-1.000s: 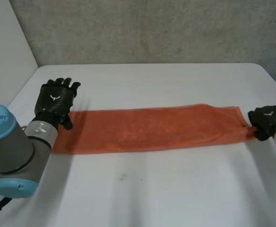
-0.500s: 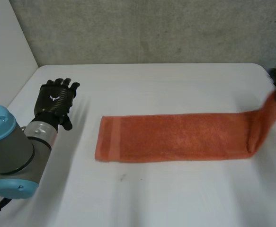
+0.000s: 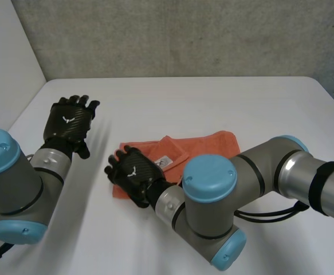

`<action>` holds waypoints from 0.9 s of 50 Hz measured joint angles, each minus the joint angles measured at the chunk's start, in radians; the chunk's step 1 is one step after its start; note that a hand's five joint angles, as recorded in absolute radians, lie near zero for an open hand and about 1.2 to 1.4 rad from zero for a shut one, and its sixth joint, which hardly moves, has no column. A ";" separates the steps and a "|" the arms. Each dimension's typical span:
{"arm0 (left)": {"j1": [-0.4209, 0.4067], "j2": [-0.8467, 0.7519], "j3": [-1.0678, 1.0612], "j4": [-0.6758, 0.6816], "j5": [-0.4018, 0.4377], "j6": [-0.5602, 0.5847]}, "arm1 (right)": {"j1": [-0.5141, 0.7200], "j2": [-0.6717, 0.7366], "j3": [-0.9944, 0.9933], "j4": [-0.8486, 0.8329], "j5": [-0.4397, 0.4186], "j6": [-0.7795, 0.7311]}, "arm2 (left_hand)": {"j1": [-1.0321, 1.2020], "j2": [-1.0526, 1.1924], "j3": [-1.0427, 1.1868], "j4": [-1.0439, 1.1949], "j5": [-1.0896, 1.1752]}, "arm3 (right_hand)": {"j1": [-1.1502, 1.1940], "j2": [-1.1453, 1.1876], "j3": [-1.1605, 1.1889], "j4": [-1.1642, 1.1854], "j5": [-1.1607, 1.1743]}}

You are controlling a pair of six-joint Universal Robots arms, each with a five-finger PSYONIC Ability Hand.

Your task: Fold the laundry

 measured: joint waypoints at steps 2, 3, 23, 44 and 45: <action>-0.010 0.000 0.001 0.000 0.001 0.000 | -0.006 -0.013 -0.002 0.009 0.022 0.003 | 0.000 0.000 0.000 0.000 0.000 | -0.022 -0.050 -0.059 -0.048 -0.041; -0.019 0.000 0.003 0.000 0.001 -0.001 | -0.017 -0.032 0.000 0.014 0.044 0.011 | 0.000 0.000 0.000 0.000 0.000 | -0.024 -0.058 -0.069 -0.051 -0.044; -0.297 -0.154 0.154 0.013 0.007 -0.033 | -0.358 -0.313 0.356 0.053 0.111 0.293 | 0.000 0.000 0.000 0.000 0.000 | -0.024 -0.059 -0.069 -0.051 -0.045; -0.190 -0.406 0.340 -0.030 -0.033 -0.028 | -0.437 -0.278 0.454 -0.015 0.106 0.223 | 0.016 0.027 0.023 0.023 0.000 | 0.005 0.006 0.007 0.004 0.003; -0.183 -0.405 0.342 -0.030 -0.043 -0.027 | -0.438 -0.277 0.454 -0.016 0.106 0.223 | 0.016 0.027 0.023 0.023 0.000 | 0.005 0.006 0.008 0.004 0.003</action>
